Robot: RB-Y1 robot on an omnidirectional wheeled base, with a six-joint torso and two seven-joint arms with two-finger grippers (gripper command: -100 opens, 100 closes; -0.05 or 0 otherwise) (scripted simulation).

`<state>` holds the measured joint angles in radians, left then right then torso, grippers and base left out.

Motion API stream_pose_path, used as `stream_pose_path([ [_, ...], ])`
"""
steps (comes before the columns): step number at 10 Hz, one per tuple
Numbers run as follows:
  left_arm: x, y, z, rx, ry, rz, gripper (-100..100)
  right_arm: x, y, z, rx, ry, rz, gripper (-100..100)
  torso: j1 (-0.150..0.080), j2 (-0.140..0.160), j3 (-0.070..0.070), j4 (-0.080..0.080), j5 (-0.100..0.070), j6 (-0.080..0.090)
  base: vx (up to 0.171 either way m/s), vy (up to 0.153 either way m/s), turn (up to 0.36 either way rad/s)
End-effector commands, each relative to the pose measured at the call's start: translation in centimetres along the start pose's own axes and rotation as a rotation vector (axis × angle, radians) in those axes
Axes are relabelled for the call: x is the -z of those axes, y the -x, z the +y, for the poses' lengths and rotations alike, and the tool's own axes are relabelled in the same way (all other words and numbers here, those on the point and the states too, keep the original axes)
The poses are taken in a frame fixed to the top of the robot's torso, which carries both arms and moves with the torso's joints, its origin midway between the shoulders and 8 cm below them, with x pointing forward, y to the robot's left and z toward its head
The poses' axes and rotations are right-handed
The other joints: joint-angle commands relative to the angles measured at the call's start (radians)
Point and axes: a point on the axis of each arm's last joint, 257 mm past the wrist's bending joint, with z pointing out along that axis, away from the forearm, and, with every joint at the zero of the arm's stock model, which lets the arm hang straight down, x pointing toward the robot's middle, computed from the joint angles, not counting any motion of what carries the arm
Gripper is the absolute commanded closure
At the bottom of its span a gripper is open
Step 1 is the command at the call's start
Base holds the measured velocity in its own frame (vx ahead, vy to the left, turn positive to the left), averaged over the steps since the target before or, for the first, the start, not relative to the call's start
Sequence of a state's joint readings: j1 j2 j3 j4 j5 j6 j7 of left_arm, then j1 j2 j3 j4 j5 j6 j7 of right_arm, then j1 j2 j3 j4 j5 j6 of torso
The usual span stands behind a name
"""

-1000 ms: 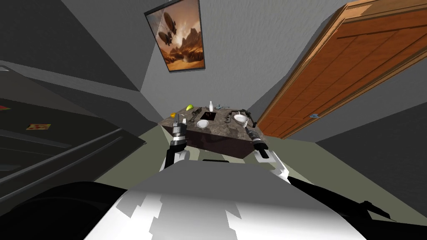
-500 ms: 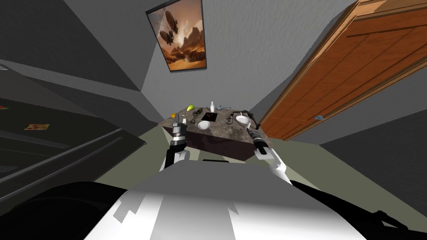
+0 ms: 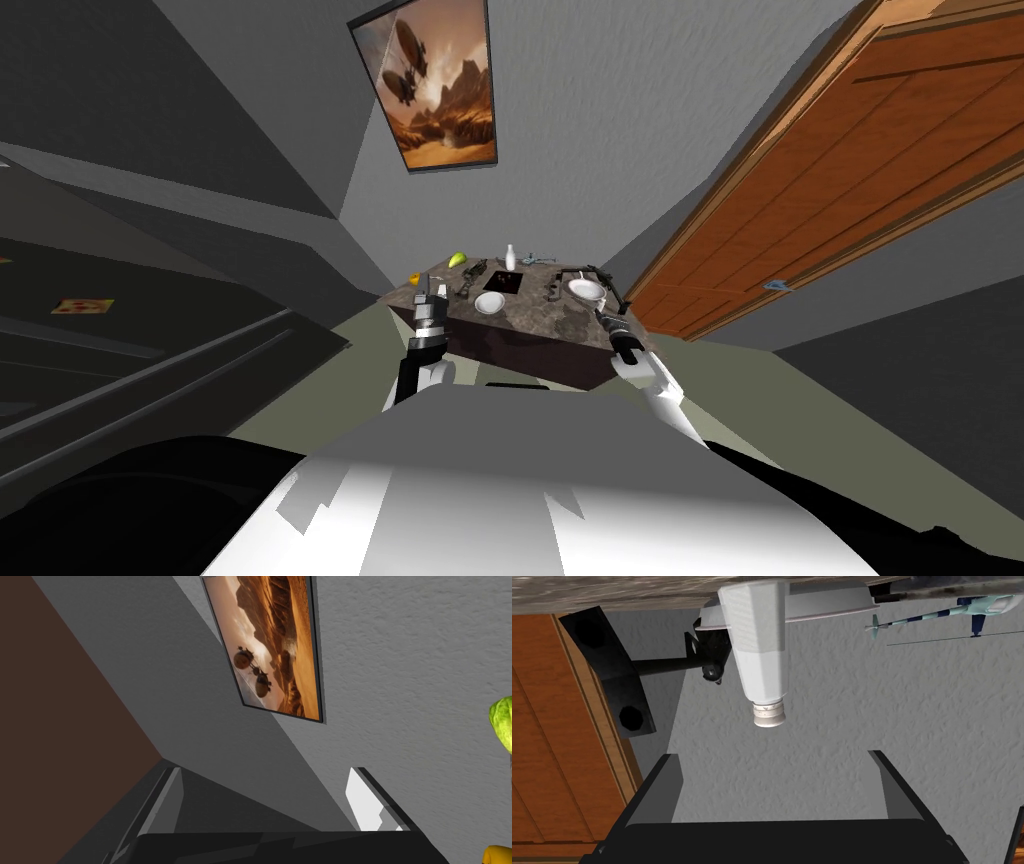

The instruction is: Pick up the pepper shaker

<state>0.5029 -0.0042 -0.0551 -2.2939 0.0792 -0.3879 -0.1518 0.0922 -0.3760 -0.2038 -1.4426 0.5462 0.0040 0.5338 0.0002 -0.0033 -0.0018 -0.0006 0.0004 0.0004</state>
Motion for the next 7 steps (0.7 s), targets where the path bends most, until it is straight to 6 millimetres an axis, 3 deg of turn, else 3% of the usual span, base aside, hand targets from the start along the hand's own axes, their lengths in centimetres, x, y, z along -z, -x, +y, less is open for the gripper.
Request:
stream_pose_path([
  [1, 0.0, 0.0, 0.0, 0.0, 0.0, 0.0, 0, -0.7, -0.7, -1.1, 0.041, -0.034, 0.02, -100, 0.0, 0.0, 0.0, 0.0, 0.0, 0.0, 0.076, 0.016, 0.014],
  [7, 0.0, 0.0, 0.0, 0.0, 0.0, 0.0, 0, -2.2, -1.9, -3.8, 0.13, -0.11, 0.068, -100, 0.0, 0.002, 0.001, 0.0, 0.0, 0.0, 0.055, 0.018, 0.011],
])
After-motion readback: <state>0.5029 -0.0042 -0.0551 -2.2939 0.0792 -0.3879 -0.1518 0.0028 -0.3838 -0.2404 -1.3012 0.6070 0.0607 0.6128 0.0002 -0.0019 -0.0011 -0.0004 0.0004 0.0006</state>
